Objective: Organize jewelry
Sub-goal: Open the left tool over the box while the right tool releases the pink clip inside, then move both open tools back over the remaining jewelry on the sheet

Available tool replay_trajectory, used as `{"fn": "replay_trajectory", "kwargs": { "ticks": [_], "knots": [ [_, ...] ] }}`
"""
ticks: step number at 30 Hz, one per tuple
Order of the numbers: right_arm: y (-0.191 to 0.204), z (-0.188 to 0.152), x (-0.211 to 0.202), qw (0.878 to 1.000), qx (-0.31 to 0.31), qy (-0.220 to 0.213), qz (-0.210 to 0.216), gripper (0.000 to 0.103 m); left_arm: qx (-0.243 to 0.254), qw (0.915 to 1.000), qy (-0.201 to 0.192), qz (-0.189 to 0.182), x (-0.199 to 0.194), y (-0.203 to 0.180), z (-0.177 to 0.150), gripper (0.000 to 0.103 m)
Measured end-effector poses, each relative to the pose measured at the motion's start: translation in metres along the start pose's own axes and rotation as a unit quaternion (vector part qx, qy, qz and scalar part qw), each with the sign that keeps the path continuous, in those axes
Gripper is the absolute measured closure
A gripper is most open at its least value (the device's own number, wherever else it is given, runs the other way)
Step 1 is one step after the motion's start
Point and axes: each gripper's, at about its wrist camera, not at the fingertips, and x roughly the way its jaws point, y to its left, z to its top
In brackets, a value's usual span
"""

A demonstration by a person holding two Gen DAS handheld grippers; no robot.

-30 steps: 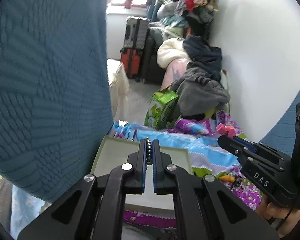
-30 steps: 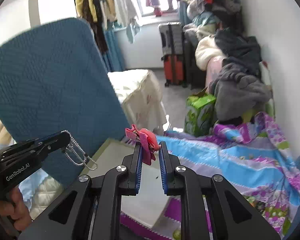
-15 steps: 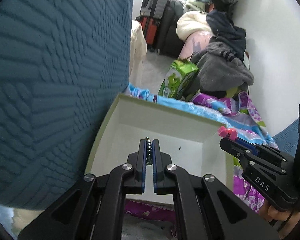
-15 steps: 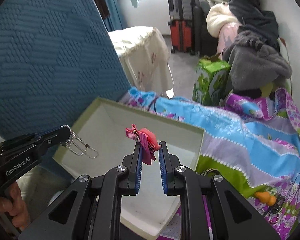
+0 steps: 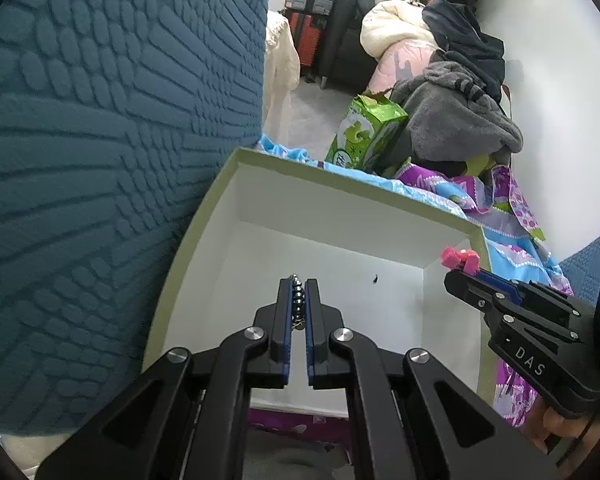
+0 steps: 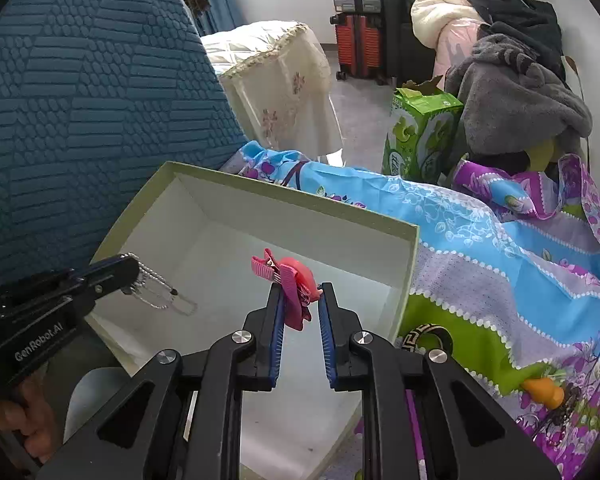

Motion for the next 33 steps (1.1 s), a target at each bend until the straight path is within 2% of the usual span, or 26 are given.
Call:
{"fn": "replay_trajectory", "kwargs": {
  "ticks": [1,2,3,4,6,11,23,27,33],
  "knots": [
    [-0.001,0.001,0.0,1.0,0.001,0.0,0.002,0.085,-0.002,1.0,-0.004,0.004,-0.004,0.0,0.002,0.097],
    [-0.002,0.002,-0.003,1.0,0.003,-0.002,0.003,0.074,-0.003,1.0,-0.009,0.004,-0.006,0.002,0.002,0.096],
    [-0.003,0.003,-0.006,1.0,0.004,-0.005,0.003,0.069,-0.003,0.9999,-0.011,0.004,-0.008,0.002,0.003,0.088],
    [-0.004,0.003,-0.011,1.0,0.005,-0.013,0.004,0.067,-0.003,0.9999,-0.012,0.007,-0.011,0.002,0.004,0.072],
    [-0.005,0.005,-0.019,1.0,0.005,-0.023,0.003,0.065,0.0,0.9996,-0.026,0.013,-0.019,0.0,0.006,0.056],
    [-0.008,0.011,-0.047,0.999,0.004,-0.052,0.001,0.065,0.009,0.9986,-0.052,0.008,-0.045,-0.009,0.011,0.055],
    [-0.017,0.022,-0.154,0.988,-0.003,-0.152,-0.008,0.065,0.031,0.9896,-0.14,-0.016,-0.138,-0.046,0.021,0.054],
    [-0.025,0.018,-0.19,0.983,-0.003,-0.184,-0.014,0.065,0.039,0.9853,-0.165,-0.024,-0.165,-0.063,0.022,0.054],
    [-0.045,0.003,-0.224,0.979,-0.001,-0.203,-0.028,0.065,0.055,0.9809,-0.182,-0.042,-0.185,-0.095,0.016,0.054]
  ]
}}
